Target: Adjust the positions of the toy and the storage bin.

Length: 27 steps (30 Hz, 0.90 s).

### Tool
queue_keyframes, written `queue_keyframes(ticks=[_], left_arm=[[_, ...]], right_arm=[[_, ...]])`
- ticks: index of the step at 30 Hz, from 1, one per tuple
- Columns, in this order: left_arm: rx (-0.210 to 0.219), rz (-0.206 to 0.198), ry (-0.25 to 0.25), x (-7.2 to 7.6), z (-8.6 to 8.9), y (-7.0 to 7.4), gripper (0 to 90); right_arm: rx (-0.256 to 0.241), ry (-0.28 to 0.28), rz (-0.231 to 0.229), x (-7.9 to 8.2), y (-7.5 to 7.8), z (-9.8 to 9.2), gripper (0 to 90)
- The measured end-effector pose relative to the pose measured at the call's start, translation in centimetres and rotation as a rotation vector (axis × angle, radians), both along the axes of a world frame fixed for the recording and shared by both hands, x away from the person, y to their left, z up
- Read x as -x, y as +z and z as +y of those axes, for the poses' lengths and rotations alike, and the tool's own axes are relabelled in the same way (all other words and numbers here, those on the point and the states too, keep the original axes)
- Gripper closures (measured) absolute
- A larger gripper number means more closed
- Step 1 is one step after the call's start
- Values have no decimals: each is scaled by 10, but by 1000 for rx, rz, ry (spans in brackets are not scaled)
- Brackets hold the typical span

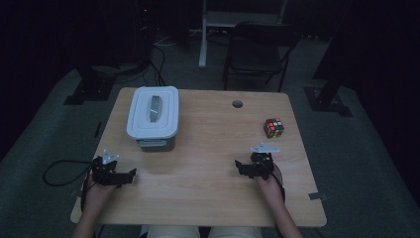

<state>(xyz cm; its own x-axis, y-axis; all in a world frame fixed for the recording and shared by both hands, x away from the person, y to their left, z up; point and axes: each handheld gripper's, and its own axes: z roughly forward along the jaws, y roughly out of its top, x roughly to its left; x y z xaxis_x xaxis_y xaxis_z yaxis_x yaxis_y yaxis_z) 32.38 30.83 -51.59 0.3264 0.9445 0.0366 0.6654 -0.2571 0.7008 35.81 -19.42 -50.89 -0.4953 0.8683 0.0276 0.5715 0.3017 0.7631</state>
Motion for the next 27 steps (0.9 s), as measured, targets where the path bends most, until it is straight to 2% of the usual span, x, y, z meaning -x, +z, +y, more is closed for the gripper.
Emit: queue_keyframes(ticks=[4, 8, 10, 11, 13, 17, 20, 24, 25, 26, 27], left_arm=[[23, -5, 10, -4, 3, 0, 5], [7, 0, 12, -10, 5, -1, 5], [10, -7, 9, -13, 6, 0, 5], [11, -14, 20, -18, 7, 1, 5], [14, -16, 21, -25, 8, 1, 5], [-6, -14, 16, -35, 8, 2, 5], [-18, -17, 21, -43, 8, 3, 5], [0, -45, 46, -51, 12, 7, 5], [-7, -47, 50, -53, 12, 8, 4], [-32, -55, 56, -57, 12, 8, 5], [-42, -61, 58, -60, 12, 8, 5]], right_arm=[[-4, 8, -10, -13, -2, 20, 137], [-17, 6, -26, -28, -5, 40, 137], [-19, 7, -26, -31, -5, 44, 137], [-11, 12, -32, -40, -5, 55, 138], [8, 12, -36, -46, -6, 63, 138], [3, 9, -13, -58, -9, 78, 138], [6, 15, -15, -64, -10, 88, 139], [6, 16, 10, -74, -10, 100, 139], [6, 14, 7, -77, -10, 103, 141], [0, 11, 10, -78, -9, 105, 141], [-20, 13, 18, -81, -8, 109, 141]])
